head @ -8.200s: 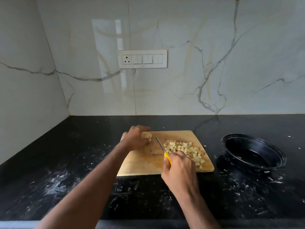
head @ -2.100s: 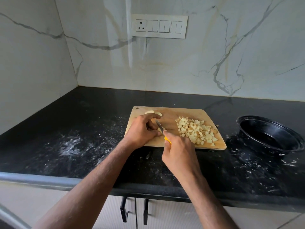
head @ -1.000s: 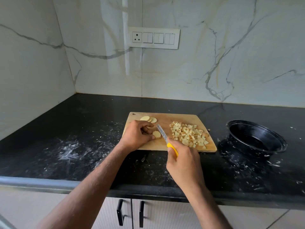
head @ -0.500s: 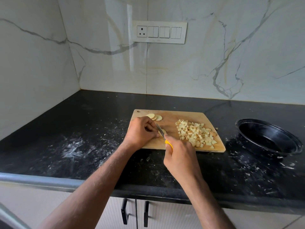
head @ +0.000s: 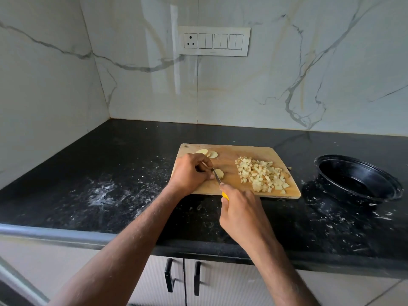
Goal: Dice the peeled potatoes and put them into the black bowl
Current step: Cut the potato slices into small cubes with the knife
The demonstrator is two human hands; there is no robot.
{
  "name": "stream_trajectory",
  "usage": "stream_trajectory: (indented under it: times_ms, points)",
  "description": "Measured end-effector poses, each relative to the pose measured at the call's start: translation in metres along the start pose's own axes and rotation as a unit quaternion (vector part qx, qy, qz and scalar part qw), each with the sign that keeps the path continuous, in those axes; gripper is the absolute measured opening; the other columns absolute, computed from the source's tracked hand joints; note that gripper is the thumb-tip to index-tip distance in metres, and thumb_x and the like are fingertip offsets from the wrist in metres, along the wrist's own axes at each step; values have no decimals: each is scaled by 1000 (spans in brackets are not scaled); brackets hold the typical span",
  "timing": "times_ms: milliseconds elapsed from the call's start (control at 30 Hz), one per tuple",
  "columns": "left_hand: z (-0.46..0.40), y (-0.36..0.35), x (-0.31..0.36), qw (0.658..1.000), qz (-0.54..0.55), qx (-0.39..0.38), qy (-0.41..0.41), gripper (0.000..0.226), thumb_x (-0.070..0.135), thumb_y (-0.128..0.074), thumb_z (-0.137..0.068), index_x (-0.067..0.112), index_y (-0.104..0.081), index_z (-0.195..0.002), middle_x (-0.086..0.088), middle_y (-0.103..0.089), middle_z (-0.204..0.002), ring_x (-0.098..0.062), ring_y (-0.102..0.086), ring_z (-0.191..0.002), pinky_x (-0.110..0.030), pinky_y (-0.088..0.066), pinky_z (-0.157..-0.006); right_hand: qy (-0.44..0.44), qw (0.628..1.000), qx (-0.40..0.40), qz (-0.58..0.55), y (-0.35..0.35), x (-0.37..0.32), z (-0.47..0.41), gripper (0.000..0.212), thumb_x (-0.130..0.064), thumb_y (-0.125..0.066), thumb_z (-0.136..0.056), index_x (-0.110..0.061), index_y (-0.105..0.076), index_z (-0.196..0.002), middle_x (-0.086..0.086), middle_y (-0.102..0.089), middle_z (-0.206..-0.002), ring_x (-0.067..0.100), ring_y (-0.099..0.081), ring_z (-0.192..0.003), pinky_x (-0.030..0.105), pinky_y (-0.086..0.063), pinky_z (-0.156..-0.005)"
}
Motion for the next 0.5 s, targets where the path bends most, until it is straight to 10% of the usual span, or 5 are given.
stream_trajectory:
  times_ms: [267,500]
  points:
    - [-2,-10,8,997,-40,-53,-41,35,4,-83,-78,21,-77,-108,6,-72,-92,4,-60,-76,-3,-42,-67,9,1000,16,-6,24,6,35,42,-26,-52,-99,-33,-52,-141,0,-69,-110,19,-60,-102,30,-50,-84]
    - [-8,-10,31,979,-133,-129,-87,37,7,-81,-81,24,-75,-114,5,-64,-105,-14,-59,-92,-22,-50,-79,-6,990,141,10,54,15,21,37,-12,-62,-93,-17,-67,-130,4,-75,-83,21,-67,-68,34,-59,-69]
Point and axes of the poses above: each hand's wrist, its own z-axis away from the middle knuckle, its own y-axis out of the back of the hand, x = y × z, the point moved 9 cm from there along -z, towards the middle knuckle
